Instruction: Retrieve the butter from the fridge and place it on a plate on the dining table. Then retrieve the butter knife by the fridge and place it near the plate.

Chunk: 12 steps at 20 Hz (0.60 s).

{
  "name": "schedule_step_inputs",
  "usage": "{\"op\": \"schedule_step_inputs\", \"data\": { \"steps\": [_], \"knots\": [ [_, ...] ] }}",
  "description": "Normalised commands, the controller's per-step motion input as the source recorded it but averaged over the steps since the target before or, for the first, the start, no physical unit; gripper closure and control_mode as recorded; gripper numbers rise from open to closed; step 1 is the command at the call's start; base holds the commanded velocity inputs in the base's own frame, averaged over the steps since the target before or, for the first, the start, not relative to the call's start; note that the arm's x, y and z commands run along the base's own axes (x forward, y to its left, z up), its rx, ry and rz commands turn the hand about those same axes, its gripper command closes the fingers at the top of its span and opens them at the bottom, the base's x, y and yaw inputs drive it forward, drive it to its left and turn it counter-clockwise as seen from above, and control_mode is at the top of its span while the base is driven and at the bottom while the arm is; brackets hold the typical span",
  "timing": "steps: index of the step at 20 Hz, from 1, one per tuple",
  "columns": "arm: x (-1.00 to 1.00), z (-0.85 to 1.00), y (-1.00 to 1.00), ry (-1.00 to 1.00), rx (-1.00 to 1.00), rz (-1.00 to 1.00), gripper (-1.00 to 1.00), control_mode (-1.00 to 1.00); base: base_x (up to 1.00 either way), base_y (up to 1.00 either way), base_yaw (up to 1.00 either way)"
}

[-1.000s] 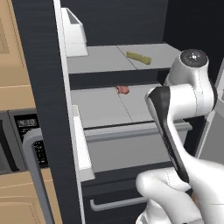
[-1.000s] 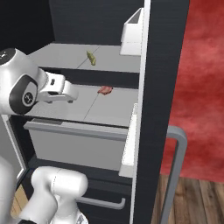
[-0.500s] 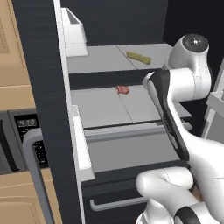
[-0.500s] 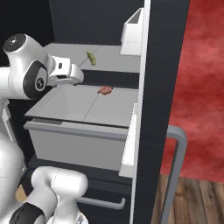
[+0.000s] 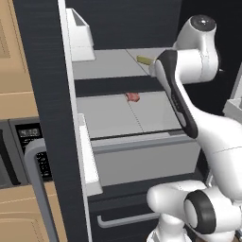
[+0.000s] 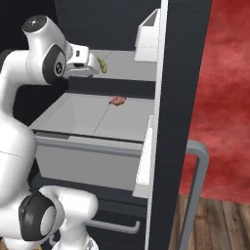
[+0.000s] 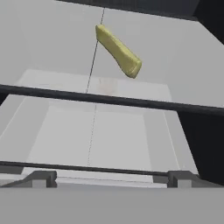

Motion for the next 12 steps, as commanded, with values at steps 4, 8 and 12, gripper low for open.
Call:
{"op": "schedule_step_inputs", "data": {
  "steps": [4, 8, 12],
  "knots": [
    [0.75, 0.11, -0.01, 0.00, 0.16, 0.02, -1.00, -1.00, 0.00, 0.00, 0.00],
    [0.71, 0.00, 0.00, 0.00, 0.10, 0.02, -1.00, -1.00, 0.00, 0.00, 0.00],
    [0.72, 0.01, -0.20, 0.00, 0.00, 0.00, -1.00, -1.00, 0.00, 0.00, 0.00]
  ]
}}
